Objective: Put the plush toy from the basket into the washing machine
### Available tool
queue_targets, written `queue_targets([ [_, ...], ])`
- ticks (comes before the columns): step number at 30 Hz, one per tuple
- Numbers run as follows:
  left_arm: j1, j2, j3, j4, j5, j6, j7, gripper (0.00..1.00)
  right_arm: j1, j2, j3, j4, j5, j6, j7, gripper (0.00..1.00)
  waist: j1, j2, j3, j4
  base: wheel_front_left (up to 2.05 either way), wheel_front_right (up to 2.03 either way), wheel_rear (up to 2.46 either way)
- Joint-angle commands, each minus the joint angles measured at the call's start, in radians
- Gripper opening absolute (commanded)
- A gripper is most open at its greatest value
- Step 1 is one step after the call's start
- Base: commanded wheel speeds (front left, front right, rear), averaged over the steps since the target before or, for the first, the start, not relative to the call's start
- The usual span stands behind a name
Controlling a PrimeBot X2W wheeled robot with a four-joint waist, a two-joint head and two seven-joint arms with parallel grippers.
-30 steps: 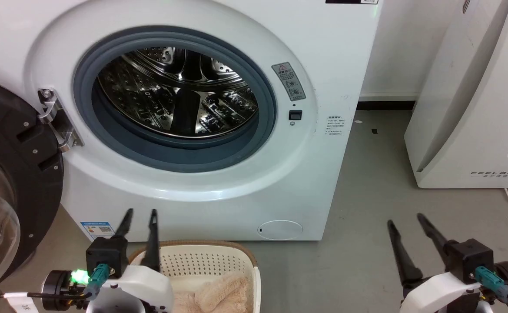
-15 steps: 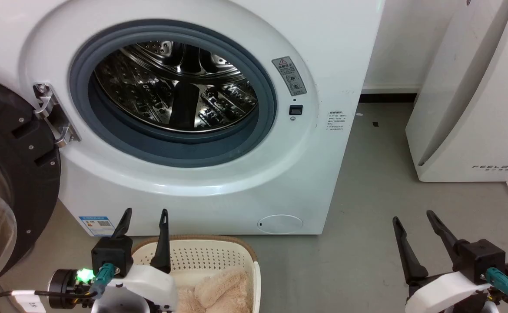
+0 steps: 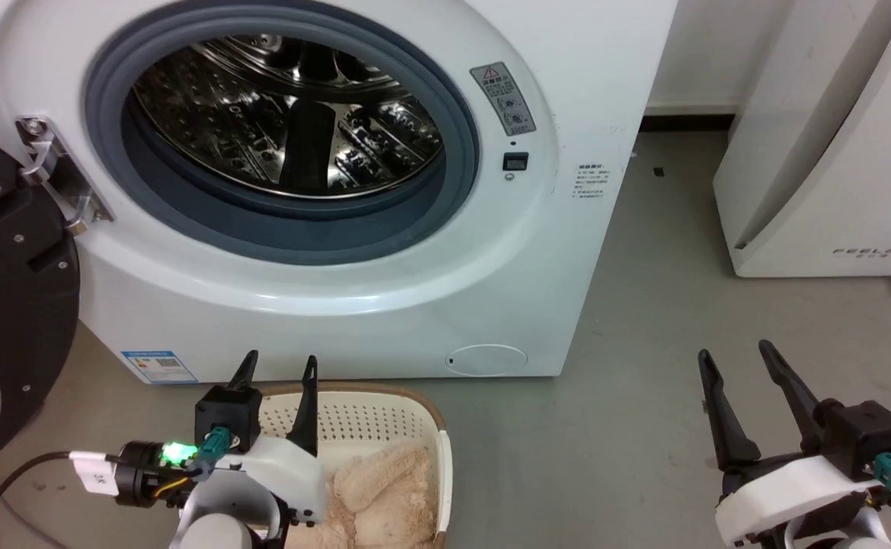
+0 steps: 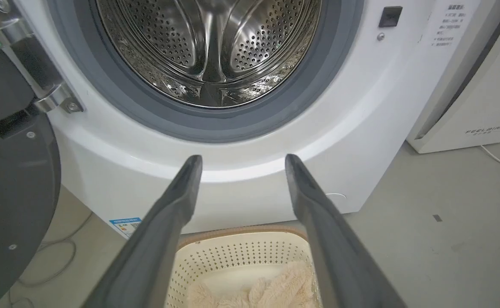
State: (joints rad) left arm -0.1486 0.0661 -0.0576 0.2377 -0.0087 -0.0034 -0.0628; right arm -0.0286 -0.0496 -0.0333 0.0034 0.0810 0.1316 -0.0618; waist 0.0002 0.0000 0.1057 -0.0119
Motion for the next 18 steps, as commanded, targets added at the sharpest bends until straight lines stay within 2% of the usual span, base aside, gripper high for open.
queue_targets([
  [1,-0.023,0.007,-0.006,0.019,0.006,-0.005,-0.008,1.00,-0.017,0.000,-0.005,-0.005,0.007,0.000,-0.010,1.00,-0.0002,0.0000,0.010,-0.003,0.00,0.00,0.00],
  [18,-0.182,0.045,-0.074,0.281,0.022,-0.037,0.019,1.00,-0.080,0.000,-0.010,-0.011,0.050,0.000,-0.045,1.00,-0.0002,0.0000,0.136,-0.031,0.00,0.00,0.00],
])
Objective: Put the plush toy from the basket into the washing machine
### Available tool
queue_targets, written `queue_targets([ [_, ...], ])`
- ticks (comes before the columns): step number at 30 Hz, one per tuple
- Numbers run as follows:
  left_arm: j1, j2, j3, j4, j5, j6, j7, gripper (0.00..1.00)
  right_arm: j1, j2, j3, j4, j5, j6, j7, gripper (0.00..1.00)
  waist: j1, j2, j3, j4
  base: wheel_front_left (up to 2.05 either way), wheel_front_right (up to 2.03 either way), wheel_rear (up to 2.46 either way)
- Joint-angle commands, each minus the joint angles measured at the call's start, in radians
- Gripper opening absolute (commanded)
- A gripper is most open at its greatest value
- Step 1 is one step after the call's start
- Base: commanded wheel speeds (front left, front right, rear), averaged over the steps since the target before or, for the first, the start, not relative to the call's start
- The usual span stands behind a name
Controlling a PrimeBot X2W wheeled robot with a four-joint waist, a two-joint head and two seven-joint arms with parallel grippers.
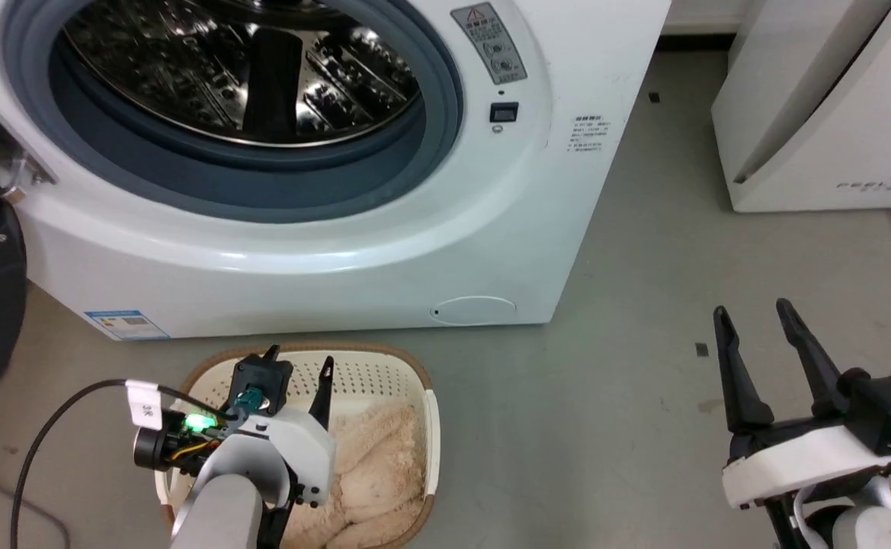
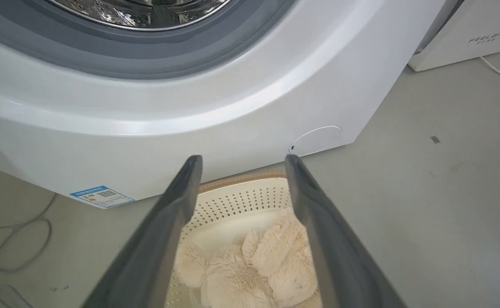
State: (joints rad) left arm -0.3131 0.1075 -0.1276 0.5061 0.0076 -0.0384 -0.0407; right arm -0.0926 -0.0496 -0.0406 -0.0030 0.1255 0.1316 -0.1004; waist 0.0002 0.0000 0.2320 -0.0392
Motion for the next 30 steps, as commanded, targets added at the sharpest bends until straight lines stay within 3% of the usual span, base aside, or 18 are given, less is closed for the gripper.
queue_targets([
  [1,-0.026,0.008,-0.009,0.024,0.008,-0.004,0.004,1.00,-0.021,0.000,-0.003,-0.005,0.009,0.000,-0.009,1.00,-0.0002,0.0000,0.020,-0.007,0.00,0.00,0.00],
  [15,-0.137,0.067,-0.083,0.174,0.023,-0.026,0.100,1.00,-0.083,0.000,-0.009,-0.013,0.053,0.000,-0.038,1.00,-0.0002,0.0000,0.157,-0.044,0.00,0.00,0.00],
  [30,-0.258,0.112,-0.241,0.329,0.031,-0.044,0.225,1.00,-0.148,0.000,-0.008,-0.029,0.082,-0.001,-0.069,1.00,-0.0002,0.0000,0.305,-0.074,0.00,0.00,0.00],
])
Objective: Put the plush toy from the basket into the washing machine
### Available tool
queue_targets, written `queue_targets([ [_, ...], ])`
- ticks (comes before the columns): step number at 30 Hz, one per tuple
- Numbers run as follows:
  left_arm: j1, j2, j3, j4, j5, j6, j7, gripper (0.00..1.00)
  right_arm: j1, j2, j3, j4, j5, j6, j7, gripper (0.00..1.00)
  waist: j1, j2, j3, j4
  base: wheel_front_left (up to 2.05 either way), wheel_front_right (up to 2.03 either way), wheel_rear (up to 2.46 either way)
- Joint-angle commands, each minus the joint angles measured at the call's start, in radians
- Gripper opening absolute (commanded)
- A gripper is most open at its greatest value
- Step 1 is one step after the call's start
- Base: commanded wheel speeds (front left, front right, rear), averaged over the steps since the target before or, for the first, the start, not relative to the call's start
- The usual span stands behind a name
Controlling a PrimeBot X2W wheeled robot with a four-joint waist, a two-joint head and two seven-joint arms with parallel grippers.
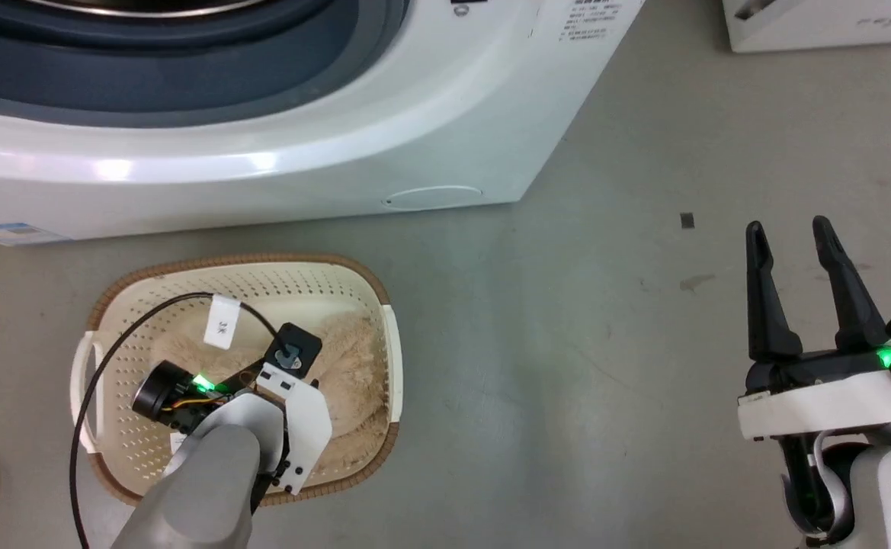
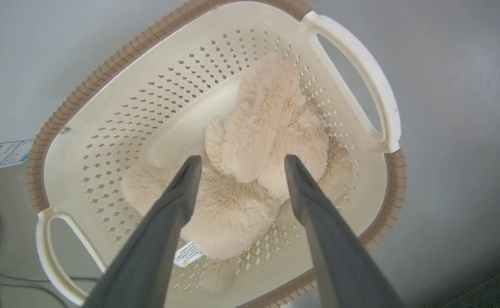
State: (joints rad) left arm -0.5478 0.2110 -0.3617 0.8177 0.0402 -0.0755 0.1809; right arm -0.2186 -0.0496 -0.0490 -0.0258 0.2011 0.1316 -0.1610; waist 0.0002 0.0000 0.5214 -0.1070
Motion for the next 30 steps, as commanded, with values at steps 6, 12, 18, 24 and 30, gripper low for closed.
queue_targets([
  [6,-0.082,0.032,-0.078,0.079,-0.022,-0.013,0.031,1.00,-0.042,0.000,0.002,-0.014,0.024,-0.001,-0.021,1.00,-0.0002,0.0000,0.072,-0.019,0.00,0.00,0.00],
  [12,-0.148,0.057,-0.138,0.140,-0.037,-0.020,0.042,1.00,-0.063,0.000,0.000,-0.020,0.039,-0.001,-0.033,1.00,-0.0002,0.0000,0.130,-0.029,0.00,0.00,0.00],
  [18,-0.222,0.074,-0.173,0.202,-0.047,-0.014,0.023,1.00,-0.088,0.000,-0.002,-0.028,0.051,-0.001,-0.046,1.00,-0.0002,0.0000,0.193,-0.037,0.00,0.00,0.00],
  [24,-0.272,0.077,-0.206,0.253,-0.055,-0.021,0.034,1.00,-0.108,-0.001,0.000,-0.033,0.062,-0.001,-0.056,1.00,-0.0002,0.0000,0.245,-0.041,0.00,0.00,0.00],
  [30,-0.336,0.083,-0.248,0.315,-0.061,-0.021,0.032,1.00,-0.132,-0.001,0.002,-0.038,0.075,-0.001,-0.069,1.00,-0.0002,0.0000,0.304,-0.045,0.00,0.00,0.00],
])
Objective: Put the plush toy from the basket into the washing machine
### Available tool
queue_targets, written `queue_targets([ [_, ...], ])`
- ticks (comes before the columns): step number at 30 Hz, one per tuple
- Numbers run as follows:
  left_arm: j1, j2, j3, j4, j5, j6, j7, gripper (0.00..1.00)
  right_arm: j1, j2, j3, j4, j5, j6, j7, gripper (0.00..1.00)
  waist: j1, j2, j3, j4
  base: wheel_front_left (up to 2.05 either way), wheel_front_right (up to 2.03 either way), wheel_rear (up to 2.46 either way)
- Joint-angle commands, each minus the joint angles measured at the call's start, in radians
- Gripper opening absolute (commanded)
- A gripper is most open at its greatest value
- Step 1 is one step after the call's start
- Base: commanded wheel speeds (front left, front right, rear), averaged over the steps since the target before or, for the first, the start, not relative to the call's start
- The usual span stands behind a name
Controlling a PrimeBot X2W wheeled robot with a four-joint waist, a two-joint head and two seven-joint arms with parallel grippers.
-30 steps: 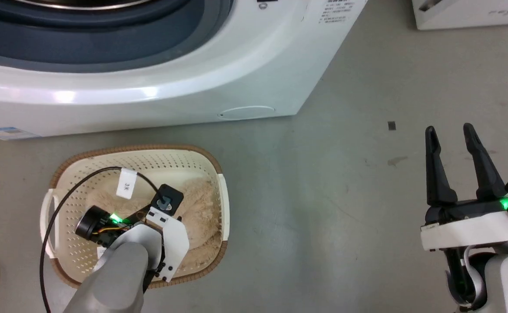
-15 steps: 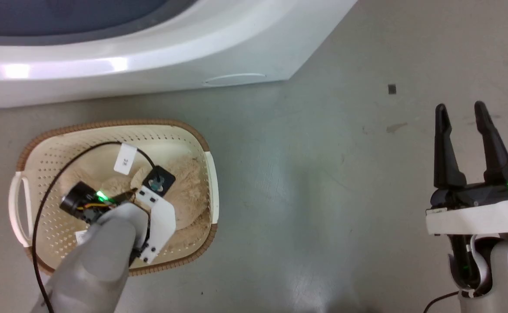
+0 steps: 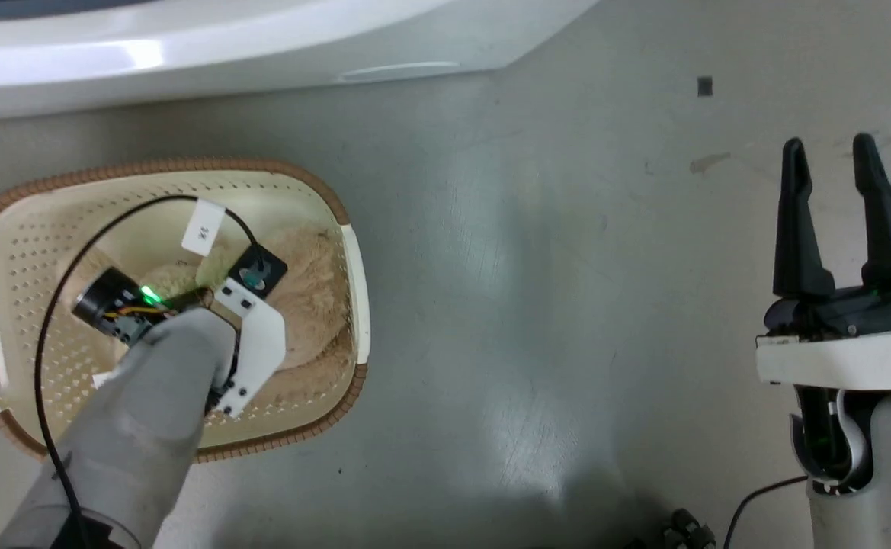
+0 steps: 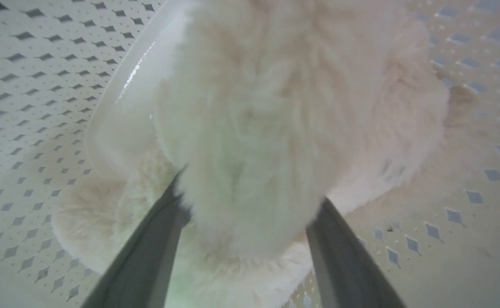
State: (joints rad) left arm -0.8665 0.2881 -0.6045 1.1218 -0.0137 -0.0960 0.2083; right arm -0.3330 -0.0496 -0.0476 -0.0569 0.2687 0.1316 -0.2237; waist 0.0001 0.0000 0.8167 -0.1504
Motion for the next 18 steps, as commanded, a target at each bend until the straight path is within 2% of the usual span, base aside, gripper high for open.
queue_targets([
  [1,-0.030,0.007,-0.012,0.021,-0.006,0.004,-0.003,1.00,-0.022,-0.001,0.000,-0.007,0.009,-0.001,-0.008,1.00,-0.0001,0.0000,0.018,-0.002,0.00,0.00,0.00],
  [4,-0.062,0.014,-0.041,0.052,0.000,0.013,-0.019,1.00,-0.036,-0.001,-0.001,-0.006,0.016,-0.001,-0.014,1.00,-0.0001,0.0000,0.043,-0.002,0.00,0.00,0.00],
  [5,-0.072,0.016,-0.049,0.062,0.000,0.012,-0.019,0.00,-0.040,-0.001,-0.001,-0.005,0.018,-0.001,-0.017,1.00,-0.0001,0.0000,0.050,-0.002,0.00,0.00,0.00],
  [13,-0.118,0.028,-0.095,0.145,-0.026,0.003,-0.032,0.00,-0.066,-0.001,0.004,0.012,0.040,-0.001,-0.033,1.00,-0.0001,0.0000,0.073,-0.001,0.00,0.00,0.00],
  [18,-0.116,0.028,-0.105,0.169,-0.045,0.010,-0.065,0.00,-0.065,-0.001,0.005,0.032,0.045,-0.001,-0.038,1.00,-0.0001,0.0000,0.044,0.003,0.00,0.00,0.00],
])
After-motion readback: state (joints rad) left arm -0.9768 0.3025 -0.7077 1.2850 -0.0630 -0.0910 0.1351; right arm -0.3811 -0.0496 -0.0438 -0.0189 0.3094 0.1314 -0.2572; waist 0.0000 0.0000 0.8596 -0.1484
